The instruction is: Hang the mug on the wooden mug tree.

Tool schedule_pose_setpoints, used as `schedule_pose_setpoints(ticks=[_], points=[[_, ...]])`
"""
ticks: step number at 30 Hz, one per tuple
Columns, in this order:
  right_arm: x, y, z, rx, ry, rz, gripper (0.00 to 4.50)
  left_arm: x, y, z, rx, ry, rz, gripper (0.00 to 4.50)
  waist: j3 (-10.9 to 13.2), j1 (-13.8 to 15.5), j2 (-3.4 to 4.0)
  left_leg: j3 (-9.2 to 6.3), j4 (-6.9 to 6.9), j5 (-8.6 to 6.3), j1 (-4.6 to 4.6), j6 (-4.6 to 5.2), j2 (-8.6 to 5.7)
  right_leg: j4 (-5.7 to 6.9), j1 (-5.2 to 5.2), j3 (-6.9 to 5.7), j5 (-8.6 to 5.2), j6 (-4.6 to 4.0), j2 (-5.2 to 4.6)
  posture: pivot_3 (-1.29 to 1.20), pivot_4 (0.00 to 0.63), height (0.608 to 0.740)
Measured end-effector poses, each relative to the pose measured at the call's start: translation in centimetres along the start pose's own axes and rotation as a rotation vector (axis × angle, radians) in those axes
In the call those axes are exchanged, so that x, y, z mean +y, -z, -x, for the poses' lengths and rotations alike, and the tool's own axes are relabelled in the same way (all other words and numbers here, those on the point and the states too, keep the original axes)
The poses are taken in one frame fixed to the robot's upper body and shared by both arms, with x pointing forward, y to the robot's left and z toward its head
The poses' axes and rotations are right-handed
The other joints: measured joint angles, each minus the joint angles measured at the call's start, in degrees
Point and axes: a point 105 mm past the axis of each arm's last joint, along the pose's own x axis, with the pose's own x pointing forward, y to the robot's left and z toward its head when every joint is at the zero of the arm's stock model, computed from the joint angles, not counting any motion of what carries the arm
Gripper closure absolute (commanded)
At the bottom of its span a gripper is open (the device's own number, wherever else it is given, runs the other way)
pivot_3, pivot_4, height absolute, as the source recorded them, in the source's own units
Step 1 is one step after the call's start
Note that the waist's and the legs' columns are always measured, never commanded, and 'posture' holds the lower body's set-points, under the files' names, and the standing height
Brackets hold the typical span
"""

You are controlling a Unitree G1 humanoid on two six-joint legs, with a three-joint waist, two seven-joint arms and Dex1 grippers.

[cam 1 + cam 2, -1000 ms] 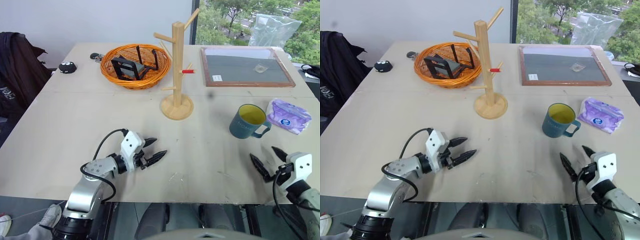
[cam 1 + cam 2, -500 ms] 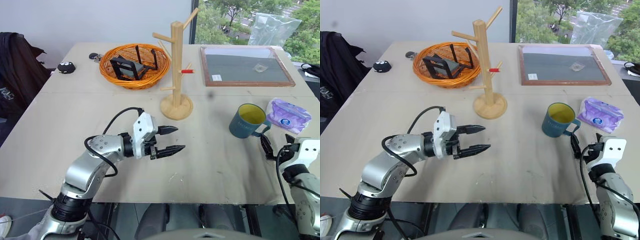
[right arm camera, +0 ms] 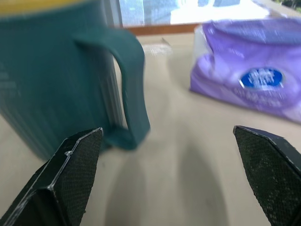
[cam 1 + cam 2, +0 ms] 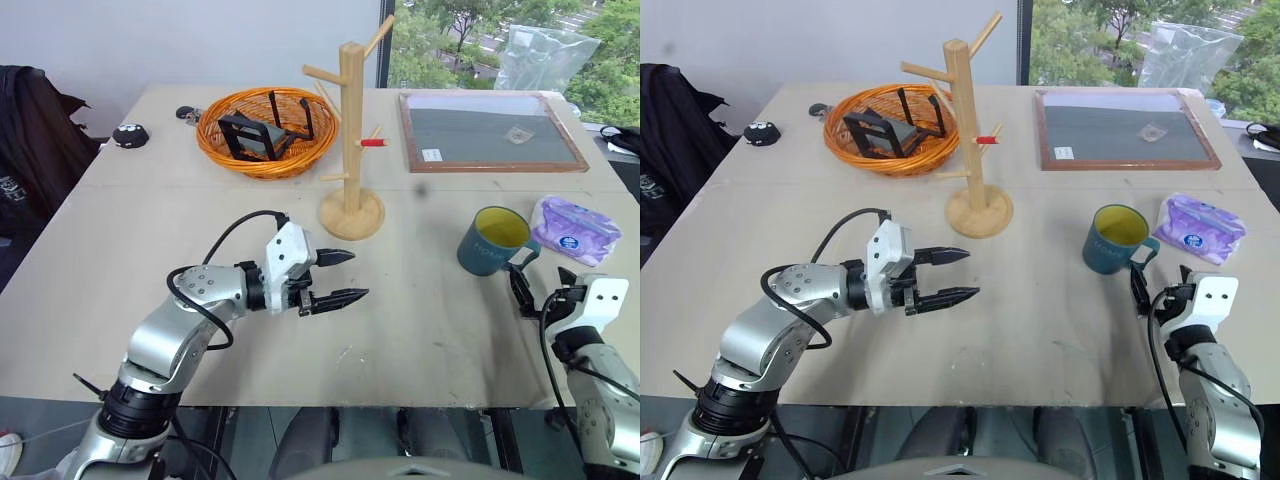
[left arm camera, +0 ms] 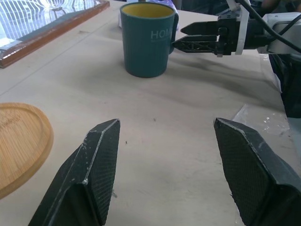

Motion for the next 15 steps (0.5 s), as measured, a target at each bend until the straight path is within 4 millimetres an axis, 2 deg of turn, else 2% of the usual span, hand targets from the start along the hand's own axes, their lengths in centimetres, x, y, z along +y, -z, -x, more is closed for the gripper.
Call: schedule_pose_setpoints(ticks=[3, 10, 11, 12, 14, 15], points=[[0.4, 0.1, -0.5, -0.004, -0.005, -0.011, 0.0, 0.2, -1.3, -0.3, -0.074, -0.006, -0.028, 1.28, 0.0, 0.0, 0.0, 0.01, 0.0, 0.1, 0.0, -0.18, -0.02, 0.0, 0.0, 0.01, 0.0, 0.0, 0.0, 0.0, 0.15, 0.74], [0.2, 0.4, -1.4, -0.018, 0.027, -0.006, 0.0, 0.5, -1.7, -0.5, -0.098, -0.035, -0.038, 1.28, 0.0, -0.1, 0.01, 0.03, -0.01, 0.11, 0.0, -0.19, -0.03, 0.0, -0.01, 0.03, 0.0, 0.0, 0.0, 0.0, 0.15, 0.74], [0.1, 0.4, -1.6, -0.021, 0.031, -0.004, 0.4, 0.5, -1.7, -0.5, -0.099, -0.037, -0.038, 1.23, 0.0, -0.1, 0.01, 0.03, -0.01, 0.11, 0.01, -0.19, -0.03, 0.0, -0.01, 0.03, 0.0, 0.01, 0.01, 0.0, 0.15, 0.74], [0.2, 0.4, -1.7, -0.023, 0.032, -0.005, 0.54, 0.5, -1.7, -0.5, -0.099, -0.037, -0.038, 1.23, 0.0, -0.1, 0.01, 0.03, -0.01, 0.11, 0.01, -0.19, -0.03, 0.0, -0.01, 0.03, 0.0, 0.01, 0.01, 0.0, 0.15, 0.74], [0.2, 0.5, -2.1, -0.03, 0.036, -0.008, 1.14, 0.5, -1.7, -0.6, -0.099, -0.035, -0.039, 1.23, 0.0, -0.2, 0.01, 0.03, -0.01, 0.11, 0.0, -0.2, -0.04, 0.0, -0.01, 0.03, 0.0, 0.0, 0.0, 0.0, 0.15, 0.74], [0.3, 0.5, -2.2, -0.029, 0.034, -0.008, 1.77, 0.4, -1.7, -0.6, -0.098, -0.034, -0.039, 1.23, 0.0, -0.1, 0.01, 0.03, -0.01, 0.12, 0.0, -0.2, -0.04, 0.0, -0.01, 0.03, 0.0, 0.0, 0.0, 0.0, 0.15, 0.74]])
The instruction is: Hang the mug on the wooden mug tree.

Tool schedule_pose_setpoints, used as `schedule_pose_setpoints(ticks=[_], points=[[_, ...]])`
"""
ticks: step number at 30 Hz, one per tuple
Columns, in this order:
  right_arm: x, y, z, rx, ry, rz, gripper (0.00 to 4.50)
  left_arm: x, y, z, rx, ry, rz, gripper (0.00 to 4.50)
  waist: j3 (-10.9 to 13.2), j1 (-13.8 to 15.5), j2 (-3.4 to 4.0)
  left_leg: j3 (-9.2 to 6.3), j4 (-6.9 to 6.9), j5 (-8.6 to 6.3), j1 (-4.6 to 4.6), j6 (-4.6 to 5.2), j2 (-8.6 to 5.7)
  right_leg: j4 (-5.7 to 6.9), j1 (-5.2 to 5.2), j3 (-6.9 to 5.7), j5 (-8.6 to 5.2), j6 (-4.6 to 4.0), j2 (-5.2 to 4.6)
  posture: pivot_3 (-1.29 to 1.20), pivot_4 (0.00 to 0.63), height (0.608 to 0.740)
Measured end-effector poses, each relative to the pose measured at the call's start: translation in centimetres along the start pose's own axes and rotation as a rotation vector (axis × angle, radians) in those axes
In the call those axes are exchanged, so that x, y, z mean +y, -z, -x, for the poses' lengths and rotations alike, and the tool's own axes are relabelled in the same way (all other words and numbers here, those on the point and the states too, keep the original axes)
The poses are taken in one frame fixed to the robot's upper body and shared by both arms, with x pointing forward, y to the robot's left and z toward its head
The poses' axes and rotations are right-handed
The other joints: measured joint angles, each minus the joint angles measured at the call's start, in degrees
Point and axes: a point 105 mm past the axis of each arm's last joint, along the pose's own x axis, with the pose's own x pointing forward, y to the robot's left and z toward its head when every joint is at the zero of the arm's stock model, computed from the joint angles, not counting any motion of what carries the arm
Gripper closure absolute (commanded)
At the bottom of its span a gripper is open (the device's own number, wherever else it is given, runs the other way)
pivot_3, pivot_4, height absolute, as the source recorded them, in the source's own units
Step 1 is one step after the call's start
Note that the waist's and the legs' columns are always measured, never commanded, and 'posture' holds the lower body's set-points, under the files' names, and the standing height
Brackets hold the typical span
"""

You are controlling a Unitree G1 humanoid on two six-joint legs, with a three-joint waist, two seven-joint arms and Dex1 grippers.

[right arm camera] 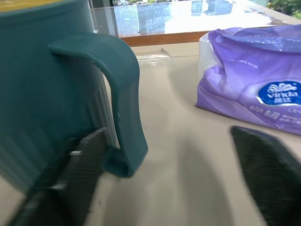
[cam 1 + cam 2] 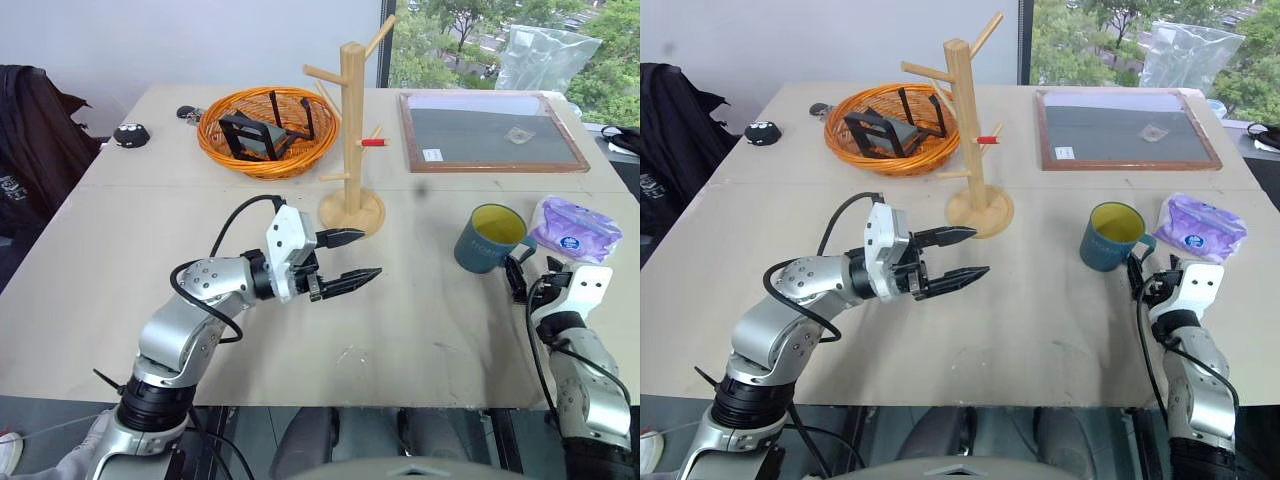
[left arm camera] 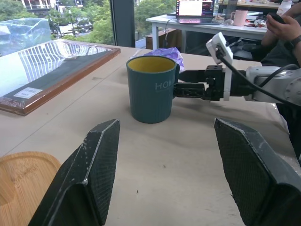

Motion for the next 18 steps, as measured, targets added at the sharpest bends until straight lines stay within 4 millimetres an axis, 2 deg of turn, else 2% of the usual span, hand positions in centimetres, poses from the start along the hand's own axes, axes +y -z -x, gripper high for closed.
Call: schedule_pose_setpoints(ticks=[1, 5, 6, 10, 13, 15, 16, 17, 18], points=[[0.1, 0.1, -0.1, 0.001, -0.003, 0.0, 2.13, 0.0, 0.0, 0.0, 0.001, 0.001, 0.0, 1.23, 0.0, 0.0, 0.0, -0.01, 0.0, 0.0, -0.01, 0.0, 0.0, 0.0, 0.0, 0.0, 0.0, 0.0, 0.0, 0.0, 0.15, 0.74], [0.6, 0.2, -0.2, 0.002, -0.026, -0.002, 4.22, -0.1, 0.1, -0.1, 0.006, 0.001, 0.001, 1.23, 0.0, 0.0, 0.0, 0.0, 0.0, 0.0, 0.0, 0.0, 0.0, 0.0, -0.01, 0.0, 0.0, 0.0, 0.0, 0.0, 0.15, 0.74], [0.8, 0.2, -0.2, 0.003, -0.037, -0.004, 4.45, -0.1, 0.2, -0.1, 0.007, 0.0, 0.002, 1.23, 0.0, 0.0, 0.01, 0.0, 0.0, 0.0, 0.0, 0.0, 0.0, 0.0, -0.01, 0.0, 0.0, 0.0, 0.0, 0.0, 0.15, 0.74], [1.7, 0.3, -0.3, 0.019, -0.112, 0.006, 4.45, 0.0, 0.8, 0.2, 0.01, -0.034, 0.011, 1.23, 0.0, 0.0, 0.03, 0.02, 0.0, 0.0, 0.0, 0.01, 0.0, -0.01, -0.02, 0.03, 0.0, 0.0, 0.0, 0.0, 0.15, 0.74], [1.9, -0.8, -0.7, 0.039, -0.201, 0.082, 4.45, 0.0, 2.0, 0.8, 0.032, -0.08, 0.028, 1.23, 0.1, -0.1, 0.06, 0.06, 0.01, -0.01, 0.0, 0.01, 0.0, -0.01, -0.02, 0.06, 0.0, 0.01, 0.0, 0.0, 0.15, 0.74], [2.9, -2.9, -1.3, 0.046, -0.309, 0.146, 4.45, 0.8, 1.9, 1.2, 0.004, -0.138, 0.029, 1.23, 0.1, -0.1, 0.15, 0.06, 0.02, -0.12, 0.0, 0.22, 0.0, 0.01, -0.02, 0.07, 0.01, 0.01, -0.01, 0.0, 0.15, 0.74], [4.0, -5.2, -1.7, 0.029, -0.398, 0.195, 4.45, 1.7, 1.6, 1.9, -0.027, -0.195, 0.026, 1.23, 0.1, -0.1, 0.13, 0.01, 0.03, -0.13, 0.01, 0.23, 0.03, 0.01, -0.02, 0.02, 0.01, 0.01, 0.01, 0.0, 0.15, 0.74], [4.3, -5.7, -1.8, 0.028, -0.421, 0.208, 4.45, 1.8, 1.5, 2.0, -0.035, -0.205, 0.026, 1.23, 0.1, -0.2, 0.15, 0.04, 0.02, -0.13, 0.0, 0.23, 0.05, 0.01, -0.04, 0.04, 0.01, 0.01, 0.01, 0.0, 0.15, 0.74], [5.6, -7.6, -2.2, 0.031, -0.516, 0.262, 4.45, 2.4, 1.2, 2.8, -0.072, -0.242, 0.025, 1.23, 0.1, -0.4, 0.19, 0.07, 0.02, -0.13, 0.0, 0.23, 0.05, 0.01, -0.04, 0.07, 0.01, 0.01, 0.0, 0.0, 0.15, 0.74]])
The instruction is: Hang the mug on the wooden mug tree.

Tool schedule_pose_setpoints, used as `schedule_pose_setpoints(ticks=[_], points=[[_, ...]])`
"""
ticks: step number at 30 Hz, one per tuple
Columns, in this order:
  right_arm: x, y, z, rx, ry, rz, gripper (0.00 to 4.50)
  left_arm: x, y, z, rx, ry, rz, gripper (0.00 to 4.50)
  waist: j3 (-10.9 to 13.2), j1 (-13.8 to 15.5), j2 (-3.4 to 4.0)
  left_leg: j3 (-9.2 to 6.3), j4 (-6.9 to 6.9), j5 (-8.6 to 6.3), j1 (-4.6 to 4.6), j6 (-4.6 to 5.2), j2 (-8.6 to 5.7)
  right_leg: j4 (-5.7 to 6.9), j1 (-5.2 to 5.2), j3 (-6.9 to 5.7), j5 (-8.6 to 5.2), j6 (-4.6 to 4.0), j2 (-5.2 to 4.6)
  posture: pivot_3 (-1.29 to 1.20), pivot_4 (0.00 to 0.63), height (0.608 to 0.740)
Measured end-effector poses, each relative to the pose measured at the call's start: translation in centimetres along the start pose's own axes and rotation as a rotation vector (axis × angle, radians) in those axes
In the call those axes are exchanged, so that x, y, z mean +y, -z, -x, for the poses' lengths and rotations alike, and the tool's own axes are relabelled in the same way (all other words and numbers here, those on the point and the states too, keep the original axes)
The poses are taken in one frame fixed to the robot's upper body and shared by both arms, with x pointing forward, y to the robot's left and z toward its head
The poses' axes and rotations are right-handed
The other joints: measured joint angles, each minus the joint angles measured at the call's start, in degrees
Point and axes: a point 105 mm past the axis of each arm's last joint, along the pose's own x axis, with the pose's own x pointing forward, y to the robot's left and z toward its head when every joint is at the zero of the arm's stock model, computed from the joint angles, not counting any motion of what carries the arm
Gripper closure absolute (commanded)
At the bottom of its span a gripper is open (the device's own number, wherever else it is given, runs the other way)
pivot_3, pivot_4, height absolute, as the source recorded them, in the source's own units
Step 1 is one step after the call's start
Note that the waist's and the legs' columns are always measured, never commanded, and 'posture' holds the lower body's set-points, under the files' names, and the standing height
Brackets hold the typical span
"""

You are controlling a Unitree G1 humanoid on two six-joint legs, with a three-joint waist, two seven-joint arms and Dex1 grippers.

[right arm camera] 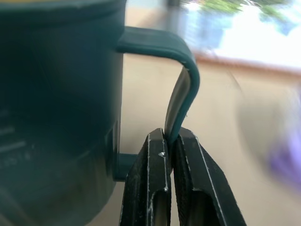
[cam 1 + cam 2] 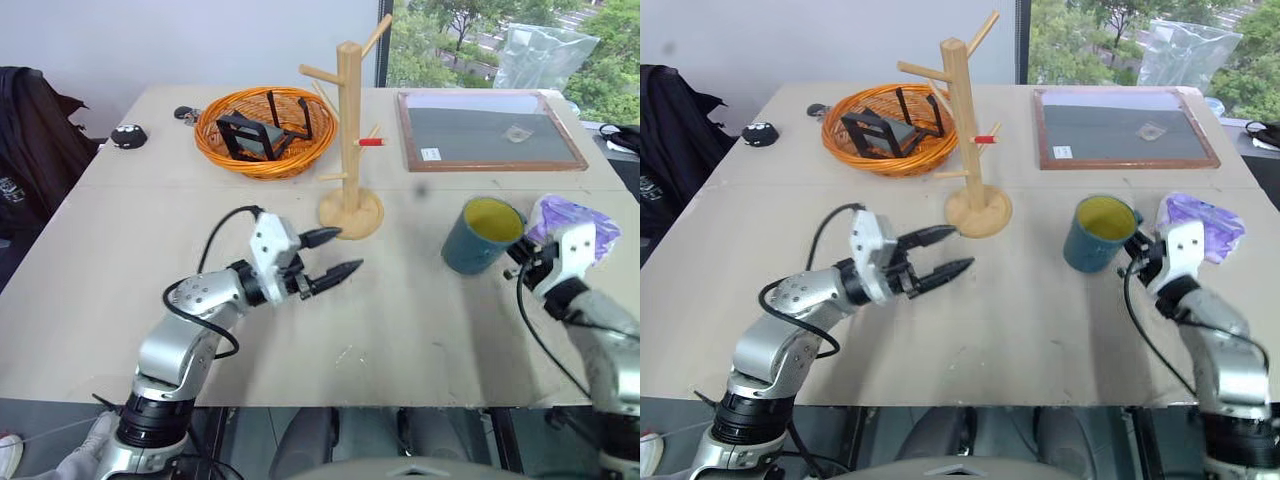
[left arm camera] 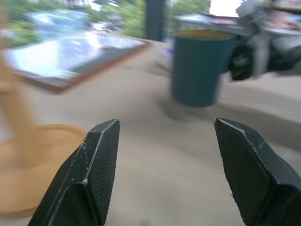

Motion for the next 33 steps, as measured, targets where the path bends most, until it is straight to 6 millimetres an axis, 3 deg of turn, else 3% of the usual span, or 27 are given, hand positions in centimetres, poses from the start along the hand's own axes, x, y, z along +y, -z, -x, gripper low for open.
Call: schedule_pose_setpoints(ticks=[2, 4, 7, 11, 20, 25, 33], points=[[0.7, -4.3, -0.9, -0.041, -0.116, 0.087, 4.45, 0.7, -0.6, 0.9, -0.044, -0.041, -0.008, 1.23, 0.0, 0.0, -0.04, -0.12, -0.03, 0.0, -0.03, 0.0, 0.02, -0.08, 0.01, -0.12, -0.01, -0.01, 0.0, 0.0, 0.15, 0.74], [1.7, -6.8, -1.5, -0.058, -0.211, 0.134, 4.45, 1.2, -0.8, 1.6, -0.08, -0.072, -0.007, 1.23, 0.0, 0.2, -0.08, -0.18, -0.05, 0.0, -0.12, -0.01, 0.07, -0.13, -0.02, -0.18, -0.01, -0.01, 0.0, 0.0, 0.15, 0.74], [3.5, -9.3, -2.6, -0.025, -0.394, 0.217, 4.45, 1.6, -1.7, 2.4, -0.165, -0.113, -0.003, 1.23, 0.1, 0.6, -0.18, -0.25, 0.04, 0.01, -0.26, -0.01, 0.08, -0.16, -0.05, -0.25, 0.0, 0.0, -0.11, 0.0, 0.15, 0.74], [4.1, -11.6, -3.9, -0.006, -0.533, 0.288, 4.45, 1.8, -2.5, 2.8, -0.228, -0.129, -0.017, 1.23, 0.2, 0.6, -0.34, -0.32, 0.08, 0.01, -0.29, -0.02, 0.06, -0.18, -0.03, -0.31, 0.0, 0.0, -0.12, 0.0, 0.15, 0.74], [4.9, -11.9, -7.2, 0.106, -0.691, 0.35, 4.45, 1.5, -2.1, 3.4, -0.241, -0.149, -0.002, 1.23, 0.2, 0.2, -0.31, -0.22, -0.01, 0.13, -0.36, -0.24, 0.1, -0.17, -0.2, -0.24, 0.0, -0.01, -0.1, 0.0, 0.15, 0.74], [5.5, -13.1, -10.2, 0.114, -0.687, 0.439, 4.45, 0.6, -1.5, 3.7, -0.234, -0.159, 0.016, 1.23, 0.2, 0.4, -0.31, -0.18, 0.0, 0.15, -0.43, -0.26, 0.14, -0.08, -0.4, -0.2, 0.01, -0.02, -0.09, 0.0, 0.15, 0.74], [6.4, -13.2, -11.8, 0.143, -0.724, 0.465, 4.45, 0.5, -1.3, 4.2, -0.234, -0.181, 0.015, 1.23, 0.2, 0.3, -0.32, -0.17, -0.01, 0.17, -1.06, -0.31, 0.12, -0.03, -1.05, -0.22, 0.03, -0.02, -0.12, 0.0, 0.15, 0.74]])
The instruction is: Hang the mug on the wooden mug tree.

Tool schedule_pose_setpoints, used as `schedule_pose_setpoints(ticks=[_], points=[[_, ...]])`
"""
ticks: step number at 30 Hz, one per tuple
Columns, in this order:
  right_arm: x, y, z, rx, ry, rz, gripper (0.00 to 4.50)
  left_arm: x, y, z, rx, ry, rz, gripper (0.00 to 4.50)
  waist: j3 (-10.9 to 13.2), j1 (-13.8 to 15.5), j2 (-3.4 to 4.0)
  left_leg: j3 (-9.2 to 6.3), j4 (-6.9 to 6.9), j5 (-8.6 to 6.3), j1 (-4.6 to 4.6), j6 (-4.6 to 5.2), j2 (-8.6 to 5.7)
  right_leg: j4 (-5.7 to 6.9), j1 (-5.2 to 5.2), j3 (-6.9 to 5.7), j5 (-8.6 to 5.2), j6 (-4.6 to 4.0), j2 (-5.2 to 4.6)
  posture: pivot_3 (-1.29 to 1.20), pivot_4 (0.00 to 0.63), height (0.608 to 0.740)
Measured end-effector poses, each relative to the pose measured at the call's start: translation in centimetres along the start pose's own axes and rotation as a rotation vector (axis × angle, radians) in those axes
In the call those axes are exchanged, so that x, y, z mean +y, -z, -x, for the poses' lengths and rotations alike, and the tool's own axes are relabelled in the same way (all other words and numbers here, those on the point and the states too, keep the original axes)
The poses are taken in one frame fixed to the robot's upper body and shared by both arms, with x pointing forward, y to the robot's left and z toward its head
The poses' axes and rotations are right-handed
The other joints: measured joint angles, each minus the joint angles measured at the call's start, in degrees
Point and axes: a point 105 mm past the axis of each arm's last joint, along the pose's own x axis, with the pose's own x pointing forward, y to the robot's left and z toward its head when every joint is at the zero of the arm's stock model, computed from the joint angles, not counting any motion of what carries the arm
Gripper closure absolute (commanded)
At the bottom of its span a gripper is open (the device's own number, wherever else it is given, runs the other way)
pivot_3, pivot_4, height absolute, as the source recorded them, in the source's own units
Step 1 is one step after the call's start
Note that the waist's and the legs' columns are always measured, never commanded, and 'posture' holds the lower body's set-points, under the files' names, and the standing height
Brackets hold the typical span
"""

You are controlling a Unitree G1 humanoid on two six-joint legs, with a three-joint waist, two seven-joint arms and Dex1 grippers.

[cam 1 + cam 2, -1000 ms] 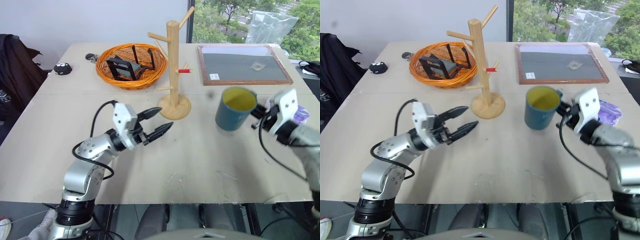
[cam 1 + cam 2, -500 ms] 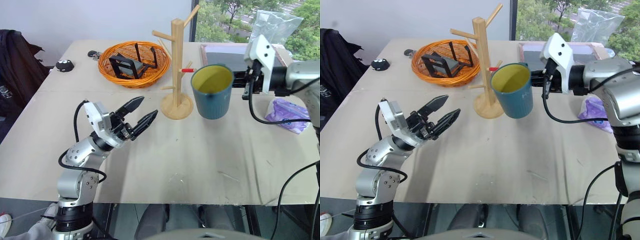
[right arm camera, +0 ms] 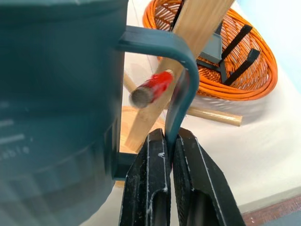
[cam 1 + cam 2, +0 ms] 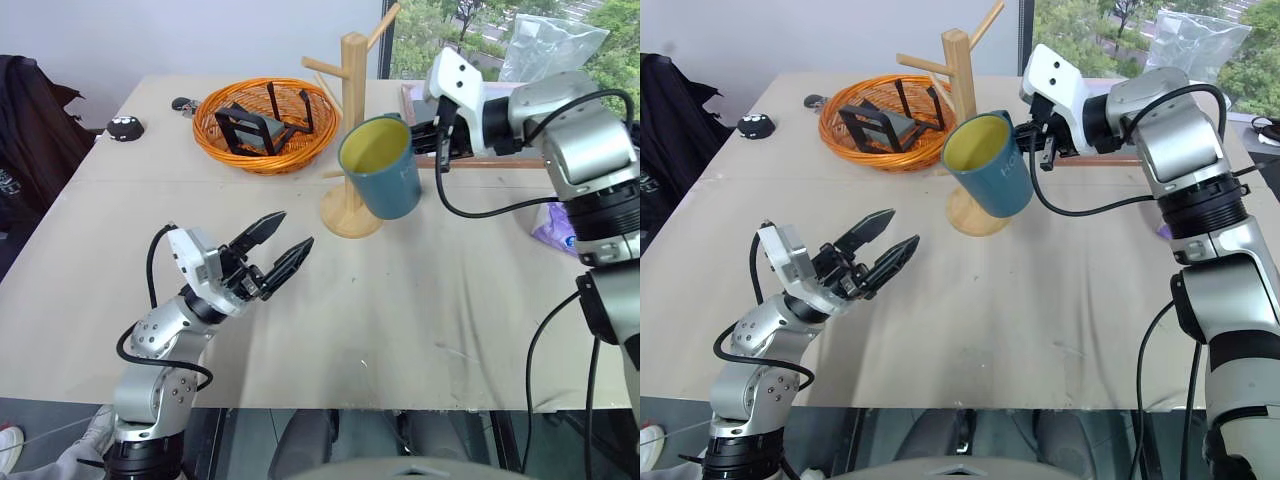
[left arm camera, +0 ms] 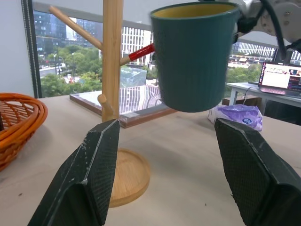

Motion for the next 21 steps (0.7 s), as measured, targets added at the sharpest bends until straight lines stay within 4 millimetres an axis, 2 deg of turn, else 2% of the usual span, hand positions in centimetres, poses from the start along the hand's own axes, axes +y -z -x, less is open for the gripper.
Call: schedule_pose_setpoints(ticks=[4, 5, 7, 10, 17, 19, 21], points=[[-0.4, 0.2, -0.8, 0.018, 0.005, 0.005, 4.45, 0.1, -0.1, 0.0, -0.008, -0.012, -0.004, 1.23, 0.0, 0.0, 0.0, 0.05, -0.01, 0.0, -0.01, 0.0, -0.02, -0.02, -0.01, 0.01, 0.0, 0.0, -0.01, 0.0, 0.15, 0.74], [-0.4, 0.1, -0.8, 0.018, 0.006, 0.007, 4.05, 0.1, -0.1, 0.0, -0.009, -0.013, -0.004, 1.23, 0.0, 0.0, 0.0, 0.05, -0.01, 0.0, -0.01, 0.0, -0.02, -0.02, -0.01, 0.01, 0.0, 0.0, -0.01, 0.0, 0.15, 0.74], [-0.4, -0.1, -0.9, 0.013, 0.006, 0.023, 3.71, 0.1, -0.1, 0.0, -0.01, -0.017, -0.004, 1.23, 0.0, 0.0, 0.0, 0.04, 0.0, 0.0, -0.01, 0.0, -0.02, -0.02, -0.01, 0.01, 0.0, 0.0, -0.01, 0.0, 0.15, 0.74], [-0.9, -0.5, -0.8, 0.003, 0.023, 0.034, 2.28, 0.1, 0.0, 0.0, -0.009, -0.017, -0.001, 1.23, 0.0, 0.0, 0.0, 0.04, 0.01, 0.0, -0.01, 0.0, -0.08, 0.0, -0.01, 0.01, 0.0, 0.0, 0.0, 0.0, 0.15, 0.74], [-1.9, -1.6, 0.6, -0.022, 0.067, 0.006, 2.28, 0.0, -0.2, -0.3, -0.016, -0.002, -0.008, 1.23, 0.0, 0.0, 0.01, 0.03, 0.01, 0.0, -0.01, 0.0, -0.18, 0.0, -0.01, 0.0, 0.0, 0.0, 0.0, 0.0, 0.15, 0.74], [-2.5, -1.8, 1.6, -0.036, 0.095, -0.008, 2.28, 0.0, -0.4, -0.5, -0.017, 0.011, -0.016, 1.23, 0.0, 0.1, 0.01, 0.03, 0.01, 0.0, -0.01, 0.0, -0.19, 0.0, 0.0, -0.01, 0.0, 0.0, 0.0, 0.0, 0.15, 0.74], [-3.3, -1.7, 3.7, -0.044, 0.152, -0.041, 2.28, 0.0, -0.5, -0.5, -0.016, 0.018, -0.023, 1.23, 0.0, 0.2, 0.0, 0.02, 0.01, 0.0, -0.03, 0.0, -0.22, -0.01, 0.0, 0.0, 0.0, 0.0, -0.04, 0.0, 0.15, 0.74]])
